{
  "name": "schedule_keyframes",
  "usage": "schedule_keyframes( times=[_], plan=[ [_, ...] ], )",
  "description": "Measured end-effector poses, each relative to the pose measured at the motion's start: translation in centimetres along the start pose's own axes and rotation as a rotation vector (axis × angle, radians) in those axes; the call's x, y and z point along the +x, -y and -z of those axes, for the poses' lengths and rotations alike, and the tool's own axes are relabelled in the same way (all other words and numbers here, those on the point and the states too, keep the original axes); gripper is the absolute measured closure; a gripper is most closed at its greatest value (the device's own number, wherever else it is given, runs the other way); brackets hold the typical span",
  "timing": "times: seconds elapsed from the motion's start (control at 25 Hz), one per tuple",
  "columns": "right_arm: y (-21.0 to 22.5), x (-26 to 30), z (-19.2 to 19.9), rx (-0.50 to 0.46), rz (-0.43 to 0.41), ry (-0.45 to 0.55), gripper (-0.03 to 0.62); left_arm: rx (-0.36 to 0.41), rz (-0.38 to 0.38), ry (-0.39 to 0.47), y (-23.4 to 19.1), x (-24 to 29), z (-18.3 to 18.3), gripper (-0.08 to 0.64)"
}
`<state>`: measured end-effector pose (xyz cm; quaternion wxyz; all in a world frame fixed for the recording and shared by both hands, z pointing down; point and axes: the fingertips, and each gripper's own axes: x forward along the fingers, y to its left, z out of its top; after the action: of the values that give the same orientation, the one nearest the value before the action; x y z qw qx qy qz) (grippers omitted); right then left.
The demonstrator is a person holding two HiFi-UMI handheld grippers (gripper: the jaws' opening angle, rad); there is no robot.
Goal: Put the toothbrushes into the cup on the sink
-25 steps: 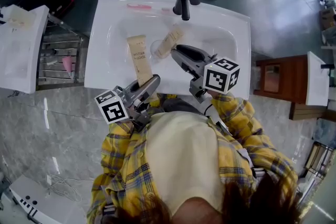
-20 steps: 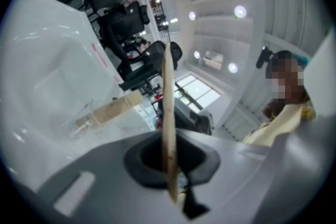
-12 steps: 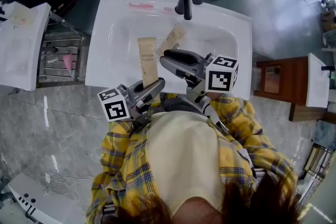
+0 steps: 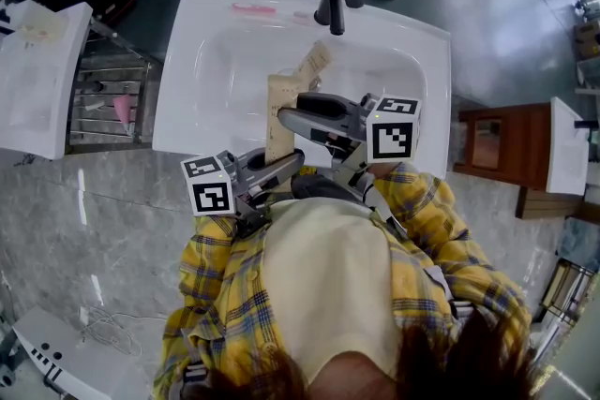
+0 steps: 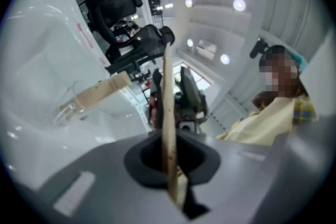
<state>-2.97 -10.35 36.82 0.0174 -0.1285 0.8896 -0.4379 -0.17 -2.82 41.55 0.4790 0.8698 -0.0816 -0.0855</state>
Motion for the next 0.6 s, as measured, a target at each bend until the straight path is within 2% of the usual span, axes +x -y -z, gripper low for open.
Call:
schedule_keyframes(
  times=[0.2, 0.36, 0.6],
  plan=[
    [-0.1, 0.04, 0.21, -0.018, -0.004, -0.028, 0.468, 0.008, 0.013, -0.026, 0.24, 0.39, 0.46, 0.551],
    [-0.23, 0.18, 0.13, -0.007, -0.024, -0.023, 0.509, 0.018, 0.013, -0.024, 0.2, 0.23, 0.35, 0.549],
    [-0.57, 0.26, -0.13, -0.013, -0.037, -0.027, 0.517, 0.081, -0.04, 0.009, -0.31, 0.06, -0.14, 0.545]
  ],
)
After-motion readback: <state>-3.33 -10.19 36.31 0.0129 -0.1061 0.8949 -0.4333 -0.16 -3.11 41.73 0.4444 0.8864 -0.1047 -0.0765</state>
